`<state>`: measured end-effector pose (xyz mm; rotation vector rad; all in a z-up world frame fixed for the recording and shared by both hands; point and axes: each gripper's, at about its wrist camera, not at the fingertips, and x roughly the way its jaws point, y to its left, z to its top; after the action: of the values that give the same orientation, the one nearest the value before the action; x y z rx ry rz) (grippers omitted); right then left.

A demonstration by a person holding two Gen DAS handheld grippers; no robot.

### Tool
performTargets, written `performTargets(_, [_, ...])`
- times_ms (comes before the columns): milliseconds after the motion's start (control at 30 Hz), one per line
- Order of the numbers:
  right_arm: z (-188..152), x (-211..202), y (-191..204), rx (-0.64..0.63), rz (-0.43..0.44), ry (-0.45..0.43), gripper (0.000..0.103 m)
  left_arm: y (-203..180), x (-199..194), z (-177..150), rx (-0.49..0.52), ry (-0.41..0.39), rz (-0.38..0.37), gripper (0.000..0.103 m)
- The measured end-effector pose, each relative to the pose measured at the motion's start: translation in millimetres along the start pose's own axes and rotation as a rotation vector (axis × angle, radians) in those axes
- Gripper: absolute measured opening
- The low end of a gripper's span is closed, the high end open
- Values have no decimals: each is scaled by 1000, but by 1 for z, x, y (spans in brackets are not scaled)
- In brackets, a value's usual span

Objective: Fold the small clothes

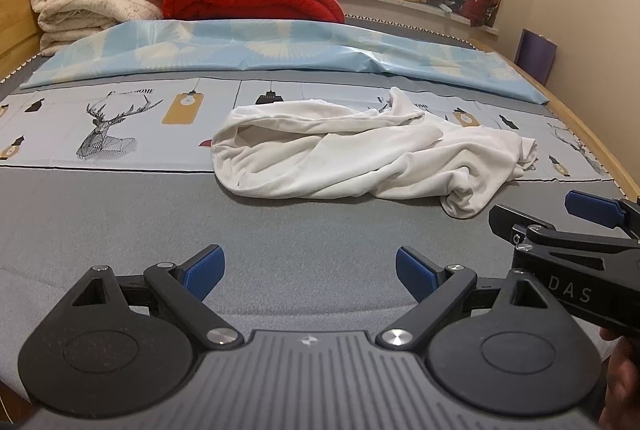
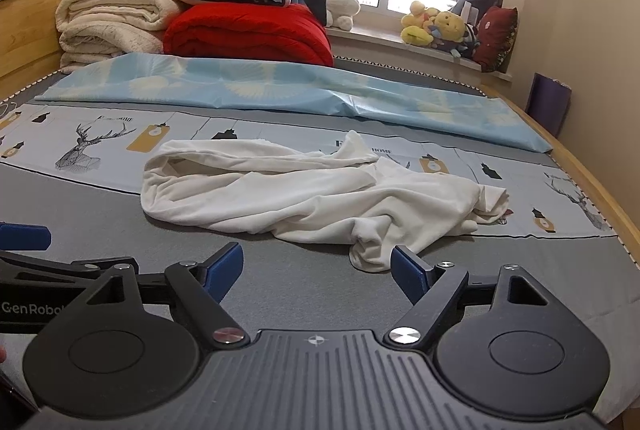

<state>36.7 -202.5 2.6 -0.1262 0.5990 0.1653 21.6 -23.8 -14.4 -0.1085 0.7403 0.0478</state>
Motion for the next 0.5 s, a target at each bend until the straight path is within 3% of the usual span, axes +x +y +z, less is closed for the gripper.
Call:
performTargets(233, [5,-5,-3,7,-5,-23,78,1,-1,-1,0,-4,-3,95])
performTargets(367, [31,-11,-23,-1,-49,-131,78,0,-2,-1,13,-31,-5,95])
performTargets(433, [44,-5,-38,5,-48,-155,79,-2,-2,-1,25,-38,0,89])
performTargets(500, [50,5,-54,38,-64,-159,79,-4,0,0,36,-32,0,76])
